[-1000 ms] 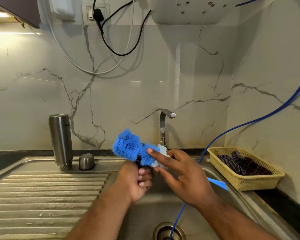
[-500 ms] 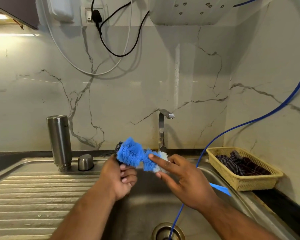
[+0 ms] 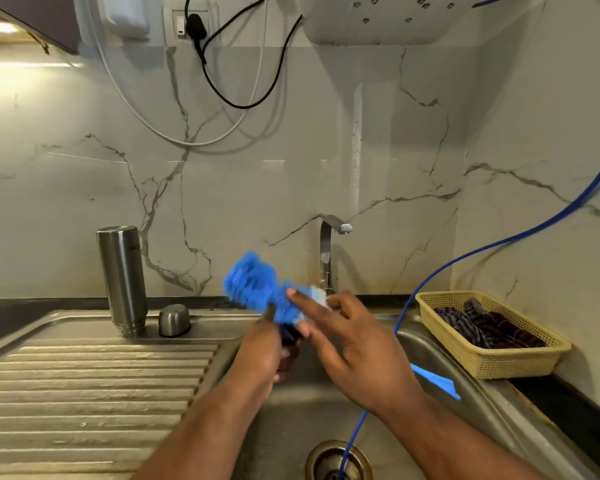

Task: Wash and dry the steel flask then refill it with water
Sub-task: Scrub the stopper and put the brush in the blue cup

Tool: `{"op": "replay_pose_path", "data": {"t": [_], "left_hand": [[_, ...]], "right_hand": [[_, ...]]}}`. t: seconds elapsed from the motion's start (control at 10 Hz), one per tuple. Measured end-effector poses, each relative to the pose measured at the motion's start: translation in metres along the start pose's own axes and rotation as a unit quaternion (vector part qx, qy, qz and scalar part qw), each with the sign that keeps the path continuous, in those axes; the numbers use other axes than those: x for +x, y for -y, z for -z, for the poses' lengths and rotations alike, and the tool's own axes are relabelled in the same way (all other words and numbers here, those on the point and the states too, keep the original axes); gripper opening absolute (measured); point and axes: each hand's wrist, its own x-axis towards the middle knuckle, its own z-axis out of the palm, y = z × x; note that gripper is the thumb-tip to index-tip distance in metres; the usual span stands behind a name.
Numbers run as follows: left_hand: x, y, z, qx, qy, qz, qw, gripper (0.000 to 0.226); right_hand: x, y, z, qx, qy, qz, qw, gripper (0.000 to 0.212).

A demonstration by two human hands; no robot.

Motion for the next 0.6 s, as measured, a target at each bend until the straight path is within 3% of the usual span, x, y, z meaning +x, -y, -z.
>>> {"op": "replay_pose_path", "data": {"t": [0.1, 0.2, 0.3, 0.4, 0.5, 0.6], "left_hand": [[0.010, 0.003, 0.003, 0.175, -0.095, -0.132, 0.971, 0.041], [0.018, -0.002, 0.028, 0.166, -0.166, -0.148, 0.961, 0.061], [0.022, 0.000, 0.041, 0.292, -0.192, -0.165, 0.922, 0.061], [0.021, 0.014, 0.016, 0.341, -0.180, -0.180, 0.905, 0.040], [0.015, 0.016, 0.000, 0.408, -0.165, -0.239, 0.865, 0.049], [0.023, 0.013, 0.024, 0.397, -0.231, -0.251, 0.852, 0.058]], "right_hand": [[-0.001, -0.002, -0.001, 0.036, -0.033, -0.066, 0.997, 0.047], [-0.007, -0.007, 0.003, 0.040, 0.021, -0.073, 0.996, 0.047], [-0.005, -0.001, 0.002, 0.043, 0.053, -0.089, 0.994, 0.046], [0.003, 0.005, -0.001, 0.056, 0.028, -0.146, 0.987, 0.045], [0.004, 0.004, 0.003, 0.065, 0.030, -0.187, 0.980, 0.048], [-0.001, 0.008, 0.004, 0.113, 0.071, -0.203, 0.970, 0.049]]}}
